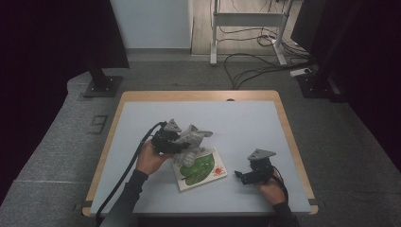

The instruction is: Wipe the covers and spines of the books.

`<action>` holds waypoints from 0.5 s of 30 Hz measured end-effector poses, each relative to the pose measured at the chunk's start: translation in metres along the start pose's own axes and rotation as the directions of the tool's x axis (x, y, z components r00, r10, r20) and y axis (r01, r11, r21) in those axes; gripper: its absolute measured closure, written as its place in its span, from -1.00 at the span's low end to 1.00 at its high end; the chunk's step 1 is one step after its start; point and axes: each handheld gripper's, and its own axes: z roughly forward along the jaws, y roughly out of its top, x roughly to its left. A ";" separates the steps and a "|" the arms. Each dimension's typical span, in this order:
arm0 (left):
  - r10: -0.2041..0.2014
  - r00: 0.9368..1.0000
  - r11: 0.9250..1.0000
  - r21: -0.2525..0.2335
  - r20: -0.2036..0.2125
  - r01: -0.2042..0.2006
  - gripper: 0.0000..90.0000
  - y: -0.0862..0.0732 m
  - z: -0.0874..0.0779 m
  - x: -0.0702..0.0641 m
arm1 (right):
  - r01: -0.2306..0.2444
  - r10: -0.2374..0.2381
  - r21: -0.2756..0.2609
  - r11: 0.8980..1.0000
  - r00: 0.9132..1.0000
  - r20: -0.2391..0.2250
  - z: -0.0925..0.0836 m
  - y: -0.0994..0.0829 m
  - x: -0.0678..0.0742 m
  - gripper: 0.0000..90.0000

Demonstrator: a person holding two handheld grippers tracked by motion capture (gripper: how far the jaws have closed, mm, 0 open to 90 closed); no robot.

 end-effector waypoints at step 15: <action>-0.145 0.982 0.989 -0.020 -0.118 0.144 0.34 -0.041 -0.035 0.054 | 0.002 -0.002 0.000 1.000 1.000 0.000 0.000 0.000 0.000 -0.89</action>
